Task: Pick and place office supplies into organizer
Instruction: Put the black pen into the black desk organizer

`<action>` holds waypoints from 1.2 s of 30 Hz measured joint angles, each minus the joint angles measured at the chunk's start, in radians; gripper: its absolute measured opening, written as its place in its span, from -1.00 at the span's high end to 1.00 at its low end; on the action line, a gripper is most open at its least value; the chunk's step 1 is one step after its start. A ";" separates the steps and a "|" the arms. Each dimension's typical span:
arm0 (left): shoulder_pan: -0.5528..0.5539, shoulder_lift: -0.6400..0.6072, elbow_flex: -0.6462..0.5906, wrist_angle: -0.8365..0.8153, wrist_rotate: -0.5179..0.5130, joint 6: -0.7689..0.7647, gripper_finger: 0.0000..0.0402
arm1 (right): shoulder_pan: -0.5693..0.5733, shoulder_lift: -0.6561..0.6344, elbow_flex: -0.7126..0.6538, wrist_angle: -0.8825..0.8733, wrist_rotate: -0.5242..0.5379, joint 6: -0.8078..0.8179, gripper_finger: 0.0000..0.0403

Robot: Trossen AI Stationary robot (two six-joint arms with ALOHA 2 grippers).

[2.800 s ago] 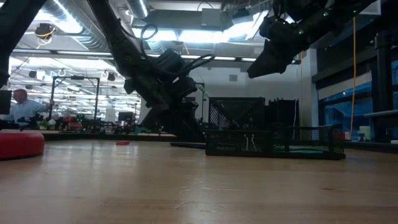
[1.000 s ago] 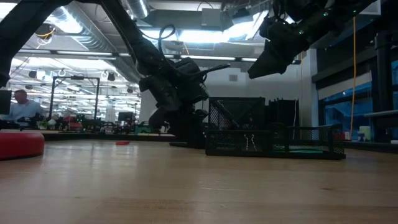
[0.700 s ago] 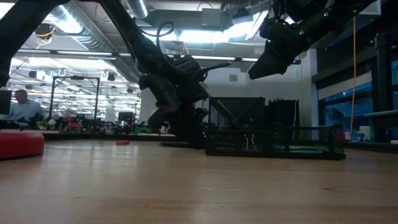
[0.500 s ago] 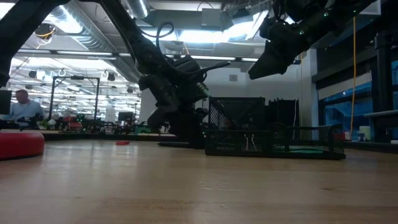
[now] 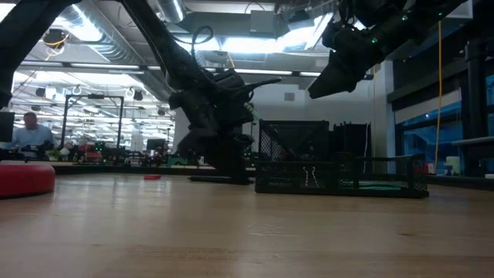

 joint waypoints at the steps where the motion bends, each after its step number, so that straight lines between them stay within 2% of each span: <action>1: 0.001 -0.014 -0.002 -0.019 -0.012 -0.001 0.80 | 0.000 0.000 0.000 0.000 0.000 0.000 0.20; 7: 0.020 -0.115 0.001 -0.067 -0.119 -0.002 0.83 | 0.000 0.000 0.000 0.000 0.000 0.000 0.20; 13: 0.032 -0.202 0.001 -0.045 -0.108 -0.047 0.89 | 0.000 0.000 0.000 0.000 0.000 0.000 0.20; 20: 0.023 -0.303 0.001 0.064 -0.098 -0.113 0.89 | 0.000 0.000 0.000 0.001 0.000 0.000 0.20; 24: 0.007 -0.330 0.002 0.181 -0.063 -0.182 0.90 | 0.000 0.000 0.000 0.001 0.000 0.001 0.20; 28: -0.012 -0.334 0.003 0.343 0.078 -0.285 0.91 | 0.000 0.000 0.000 0.001 0.000 0.024 0.20; 31: -0.030 -0.334 0.003 0.446 0.142 -0.354 0.96 | 0.000 0.000 0.000 0.001 0.001 0.050 0.20; 36: -0.059 -0.335 -0.031 0.608 0.138 -0.417 0.99 | 0.000 0.000 0.000 -0.017 0.002 0.053 0.20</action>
